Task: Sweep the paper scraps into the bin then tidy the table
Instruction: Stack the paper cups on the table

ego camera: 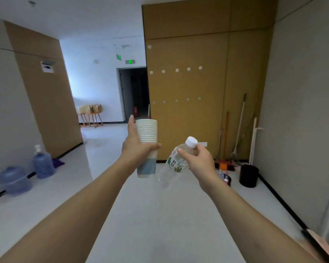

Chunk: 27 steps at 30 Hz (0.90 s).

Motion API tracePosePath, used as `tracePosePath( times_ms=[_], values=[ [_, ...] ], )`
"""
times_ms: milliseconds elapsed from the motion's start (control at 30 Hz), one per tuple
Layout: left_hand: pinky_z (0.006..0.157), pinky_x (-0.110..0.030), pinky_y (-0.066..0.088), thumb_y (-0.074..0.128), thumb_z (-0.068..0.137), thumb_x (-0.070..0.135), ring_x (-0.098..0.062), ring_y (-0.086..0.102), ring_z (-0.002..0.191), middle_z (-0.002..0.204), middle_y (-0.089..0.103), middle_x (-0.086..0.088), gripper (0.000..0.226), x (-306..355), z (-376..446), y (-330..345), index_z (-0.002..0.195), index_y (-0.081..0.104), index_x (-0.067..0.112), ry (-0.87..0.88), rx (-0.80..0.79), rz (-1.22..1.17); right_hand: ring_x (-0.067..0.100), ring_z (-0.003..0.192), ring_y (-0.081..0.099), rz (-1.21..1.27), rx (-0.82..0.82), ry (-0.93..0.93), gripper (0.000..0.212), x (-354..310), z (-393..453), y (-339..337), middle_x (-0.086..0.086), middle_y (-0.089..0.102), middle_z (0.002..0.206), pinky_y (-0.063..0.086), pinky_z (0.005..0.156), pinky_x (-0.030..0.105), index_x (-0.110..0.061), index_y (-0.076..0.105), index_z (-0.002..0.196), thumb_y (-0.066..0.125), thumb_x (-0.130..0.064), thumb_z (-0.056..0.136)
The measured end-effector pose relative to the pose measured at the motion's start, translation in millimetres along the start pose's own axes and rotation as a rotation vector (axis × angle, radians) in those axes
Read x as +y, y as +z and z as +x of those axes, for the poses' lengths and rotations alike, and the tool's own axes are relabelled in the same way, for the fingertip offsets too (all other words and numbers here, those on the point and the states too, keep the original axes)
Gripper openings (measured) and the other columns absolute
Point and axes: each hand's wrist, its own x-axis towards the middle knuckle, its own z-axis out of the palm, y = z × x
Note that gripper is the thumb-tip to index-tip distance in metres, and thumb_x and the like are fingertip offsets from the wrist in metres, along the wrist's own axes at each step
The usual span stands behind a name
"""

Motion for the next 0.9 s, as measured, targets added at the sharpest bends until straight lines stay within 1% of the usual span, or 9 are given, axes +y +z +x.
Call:
tracePosePath(
  times_ms=[67, 167, 200, 300, 433, 533, 633, 800, 900],
  values=[
    [0.077, -0.043, 0.055, 0.084, 0.057, 0.035, -0.021, 0.059, 0.093, 0.114, 0.053, 0.005, 0.114, -2, 23, 62, 0.136, 0.006, 0.063, 0.040, -0.106, 0.006, 0.007, 0.091, 0.064, -0.067, 0.089, 0.010, 0.033, 24, 29, -42, -0.012, 0.068, 0.099, 0.051, 0.069, 0.029, -0.030, 0.063, 0.100, 0.078, -0.046, 0.075],
    [0.062, -0.034, 0.053, 0.082, 0.056, 0.030, -0.016, 0.057, 0.083, 0.107, 0.053, 0.003, 0.101, -8, 62, 151, 0.129, 0.018, 0.059, 0.084, -0.241, 0.014, 0.012, 0.095, 0.064, -0.133, 0.176, 0.067, 0.040, 62, 81, -93, -0.010, 0.067, 0.102, 0.055, 0.079, 0.037, -0.030, 0.061, 0.108, 0.079, -0.046, 0.076],
    [0.064, -0.035, 0.054, 0.082, 0.055, 0.030, -0.017, 0.057, 0.084, 0.107, 0.052, 0.002, 0.100, -11, 77, 179, 0.128, 0.018, 0.057, 0.092, -0.283, 0.014, 0.013, 0.096, 0.063, -0.157, 0.200, 0.093, 0.044, 74, 102, -106, -0.009, 0.067, 0.103, 0.056, 0.081, 0.040, -0.029, 0.061, 0.113, 0.079, -0.045, 0.076],
    [0.075, -0.046, 0.056, 0.085, 0.055, 0.029, -0.021, 0.058, 0.090, 0.111, 0.050, 0.001, 0.104, -27, 129, 254, 0.129, 0.016, 0.052, 0.088, -0.420, 0.006, 0.015, 0.097, 0.062, -0.240, 0.277, 0.166, 0.047, 112, 165, -141, -0.008, 0.066, 0.105, 0.053, 0.078, 0.035, -0.025, 0.062, 0.118, 0.079, -0.042, 0.077],
    [0.078, -0.049, 0.056, 0.083, 0.053, 0.029, -0.024, 0.056, 0.092, 0.113, 0.048, -0.003, 0.106, -52, 208, 345, 0.131, 0.013, 0.050, 0.081, -0.578, 0.105, 0.020, 0.098, 0.063, -0.337, 0.351, 0.285, 0.039, 163, 244, -183, -0.004, 0.066, 0.106, 0.053, 0.088, 0.044, -0.028, 0.059, 0.110, 0.077, -0.041, 0.078],
    [0.082, -0.050, 0.054, 0.084, 0.054, 0.030, -0.027, 0.055, 0.096, 0.117, 0.047, -0.006, 0.108, -77, 255, 416, 0.134, 0.012, 0.047, 0.062, -0.633, 0.137, 0.023, 0.098, 0.063, -0.361, 0.421, 0.371, 0.036, 204, 289, -216, -0.001, 0.066, 0.106, 0.053, 0.089, 0.047, -0.027, 0.057, 0.104, 0.078, -0.038, 0.077],
    [0.081, -0.049, 0.054, 0.087, 0.057, 0.036, -0.027, 0.054, 0.099, 0.118, 0.047, -0.005, 0.110, -103, 289, 486, 0.137, 0.011, 0.044, 0.036, -0.656, 0.141, 0.023, 0.097, 0.064, -0.354, 0.466, 0.462, 0.041, 245, 330, -246, 0.002, 0.068, 0.107, 0.054, 0.086, 0.042, -0.022, 0.062, 0.112, 0.079, -0.035, 0.077],
    [0.075, -0.039, 0.051, 0.085, 0.064, 0.045, -0.021, 0.053, 0.096, 0.115, 0.047, 0.000, 0.098, -152, 342, 596, 0.132, 0.014, 0.047, -0.033, -0.685, 0.093, 0.022, 0.095, 0.062, -0.333, 0.483, 0.537, 0.042, 319, 418, -296, 0.002, 0.066, 0.105, 0.052, 0.080, 0.038, -0.023, 0.061, 0.113, 0.079, -0.032, 0.077],
    [0.078, -0.042, 0.051, 0.083, 0.066, 0.051, -0.023, 0.055, 0.098, 0.115, 0.049, 0.000, 0.095, -181, 373, 657, 0.133, 0.016, 0.043, -0.112, -0.649, 0.111, 0.022, 0.094, 0.063, -0.315, 0.465, 0.568, 0.040, 369, 479, -323, 0.004, 0.066, 0.105, 0.054, 0.081, 0.039, -0.021, 0.061, 0.111, 0.079, -0.031, 0.077]
  ],
)
